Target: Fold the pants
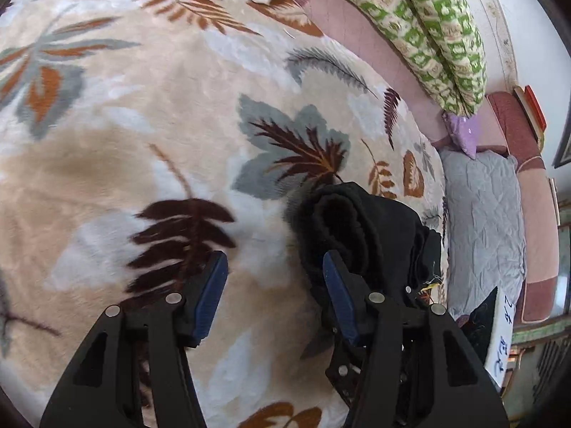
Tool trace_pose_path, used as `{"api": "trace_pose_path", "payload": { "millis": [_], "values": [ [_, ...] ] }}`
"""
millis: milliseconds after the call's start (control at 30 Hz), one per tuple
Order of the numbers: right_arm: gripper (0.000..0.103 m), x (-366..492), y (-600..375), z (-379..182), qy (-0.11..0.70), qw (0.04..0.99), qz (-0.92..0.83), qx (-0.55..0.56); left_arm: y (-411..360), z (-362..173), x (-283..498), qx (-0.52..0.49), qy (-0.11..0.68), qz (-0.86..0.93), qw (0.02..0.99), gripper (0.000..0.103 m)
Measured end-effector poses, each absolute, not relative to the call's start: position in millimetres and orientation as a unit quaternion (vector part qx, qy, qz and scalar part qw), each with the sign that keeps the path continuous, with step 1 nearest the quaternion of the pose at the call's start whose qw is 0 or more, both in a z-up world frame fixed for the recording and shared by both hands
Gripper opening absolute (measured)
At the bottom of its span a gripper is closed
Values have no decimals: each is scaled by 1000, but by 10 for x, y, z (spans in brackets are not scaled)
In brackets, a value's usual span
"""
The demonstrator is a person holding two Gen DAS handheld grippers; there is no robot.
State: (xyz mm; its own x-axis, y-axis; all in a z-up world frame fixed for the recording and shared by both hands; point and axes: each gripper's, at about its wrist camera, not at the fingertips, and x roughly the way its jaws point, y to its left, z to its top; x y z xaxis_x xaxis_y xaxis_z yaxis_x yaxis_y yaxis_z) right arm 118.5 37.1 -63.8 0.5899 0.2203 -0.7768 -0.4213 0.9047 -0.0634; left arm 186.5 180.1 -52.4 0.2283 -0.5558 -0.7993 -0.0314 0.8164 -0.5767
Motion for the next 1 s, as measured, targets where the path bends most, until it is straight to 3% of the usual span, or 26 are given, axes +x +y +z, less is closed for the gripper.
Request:
{"api": "trace_pose_path", "payload": {
  "millis": [300, 367, 500, 567, 600, 633, 1000],
  "values": [
    [29, 1143, 281, -628, 411, 886, 198, -84, 1508, -576, 2073, -325, 593, -232, 699, 56],
    [29, 1140, 272, -628, 409, 887, 200, -79, 1448, -586, 2119, -319, 596, -224, 702, 62],
    [29, 1141, 251, -614, 408, 888, 202, -69, 1350, -654, 2193, -311, 611, -218, 695, 62],
    [28, 1139, 244, -601, 406, 889, 203, -69, 1361, -663, 2202, -330, 606, -220, 689, 54],
    [28, 1142, 242, -600, 406, 889, 203, -67, 1354, -661, 2207, -340, 603, -229, 684, 41],
    [28, 1146, 235, -595, 406, 889, 204, -64, 1330, -644, 2205, -346, 603, -244, 676, 17],
    [27, 1028, -188, -157, 383, 899, 214, 8, 948, -117, 2130, -373, 578, -268, 674, 16]
  ]
}}
